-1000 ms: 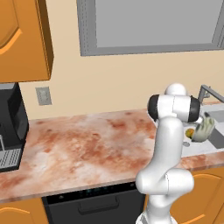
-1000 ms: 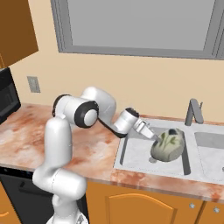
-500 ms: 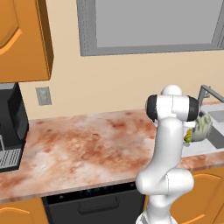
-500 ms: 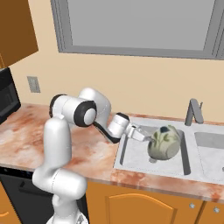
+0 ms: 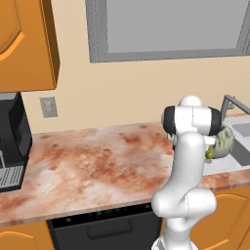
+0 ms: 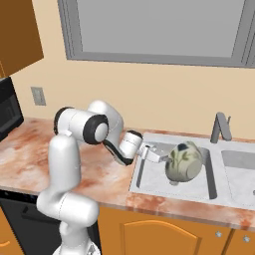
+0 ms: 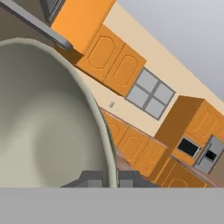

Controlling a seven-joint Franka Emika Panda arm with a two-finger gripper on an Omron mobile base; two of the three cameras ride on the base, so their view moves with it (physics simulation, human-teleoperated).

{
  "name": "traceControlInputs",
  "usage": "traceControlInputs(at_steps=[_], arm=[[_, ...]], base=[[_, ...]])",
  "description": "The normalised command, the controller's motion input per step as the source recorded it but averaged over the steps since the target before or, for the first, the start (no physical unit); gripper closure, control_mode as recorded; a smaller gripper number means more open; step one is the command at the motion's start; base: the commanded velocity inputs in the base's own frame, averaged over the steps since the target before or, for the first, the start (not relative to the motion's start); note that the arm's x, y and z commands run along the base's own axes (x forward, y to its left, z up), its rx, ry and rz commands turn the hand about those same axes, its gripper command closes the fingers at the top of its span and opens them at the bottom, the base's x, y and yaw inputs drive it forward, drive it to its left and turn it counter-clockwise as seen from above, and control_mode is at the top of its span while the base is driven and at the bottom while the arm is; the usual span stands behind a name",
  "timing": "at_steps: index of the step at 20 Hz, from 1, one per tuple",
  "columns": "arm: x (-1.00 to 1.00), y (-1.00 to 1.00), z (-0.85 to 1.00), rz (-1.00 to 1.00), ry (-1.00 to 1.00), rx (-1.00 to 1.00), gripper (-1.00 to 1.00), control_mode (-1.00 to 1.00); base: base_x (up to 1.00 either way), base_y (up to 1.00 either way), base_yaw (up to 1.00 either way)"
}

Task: Dump the orange and pear from the bowl so the bowl can be washed. Place the bowl in the sink after clearing the leftovers.

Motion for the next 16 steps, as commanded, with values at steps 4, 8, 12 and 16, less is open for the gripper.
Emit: traceControlInputs(at_steps=[4,8,12,16], arm=[[0.00,0.00,0.44,-0.01,-0.08,0.00,1.00,-1.00],[0.00,0.00,0.65,-0.07,-0.02,0.00,1.00,-1.00],[-0.07,0.00,0.72,-0.10,0.00,0.00,1.00,-1.00],[-0.31,0.00,0.72,-0.06,-0.09,0.05,1.00,-1.00]], base=[[0.00,0.00,0.00],[0.00,0.00,0.00],[0.00,0.00,0.00],[0.00,0.00,0.00]])
